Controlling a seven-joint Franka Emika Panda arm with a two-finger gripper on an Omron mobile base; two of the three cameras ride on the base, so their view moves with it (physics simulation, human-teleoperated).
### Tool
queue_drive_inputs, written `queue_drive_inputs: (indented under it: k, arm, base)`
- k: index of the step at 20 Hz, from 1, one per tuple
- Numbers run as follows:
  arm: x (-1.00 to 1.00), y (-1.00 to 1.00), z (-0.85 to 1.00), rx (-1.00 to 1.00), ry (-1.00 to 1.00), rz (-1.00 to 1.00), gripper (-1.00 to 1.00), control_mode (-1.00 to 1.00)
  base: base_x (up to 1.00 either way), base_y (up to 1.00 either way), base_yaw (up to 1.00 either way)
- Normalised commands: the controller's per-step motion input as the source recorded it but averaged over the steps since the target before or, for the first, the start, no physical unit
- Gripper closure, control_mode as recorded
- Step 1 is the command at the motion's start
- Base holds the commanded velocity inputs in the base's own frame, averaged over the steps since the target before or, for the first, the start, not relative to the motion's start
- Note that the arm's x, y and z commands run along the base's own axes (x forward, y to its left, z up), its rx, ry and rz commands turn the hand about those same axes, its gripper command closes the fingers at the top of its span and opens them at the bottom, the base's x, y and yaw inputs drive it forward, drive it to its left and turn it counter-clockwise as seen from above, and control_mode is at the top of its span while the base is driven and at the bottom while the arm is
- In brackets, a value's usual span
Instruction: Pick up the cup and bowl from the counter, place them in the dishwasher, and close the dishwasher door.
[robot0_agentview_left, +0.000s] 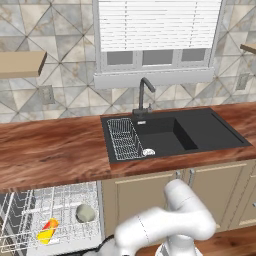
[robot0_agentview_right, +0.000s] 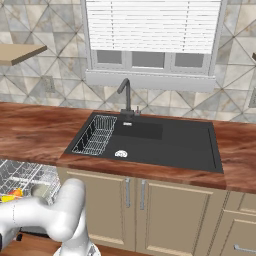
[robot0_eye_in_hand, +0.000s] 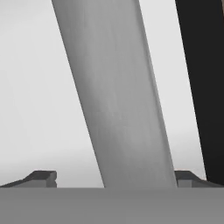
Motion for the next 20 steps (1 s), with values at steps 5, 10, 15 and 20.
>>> queue_drive_inputs:
  k: [5, 10, 15, 20]
  arm:
    - [0.70, -0.08, 0.21, 0.00, -0.18, 0.00, -1.00, -1.00]
    - [0.79, -0.18, 0.21, 0.00, -0.15, 0.00, -1.00, -1.00]
    - [0.82, -0.26, 0.23, 0.00, -0.13, 0.00, -1.00, -1.00]
    - [0.71, -0.15, 0.08, 0.06, -0.10, 0.00, -1.00, -1.00]
  base:
    - [0.00, 0.00, 0.00]
    - [0.00, 0.00, 0.00]
    - [0.00, 0.00, 0.00]
    - [0.00, 0.00, 0.00]
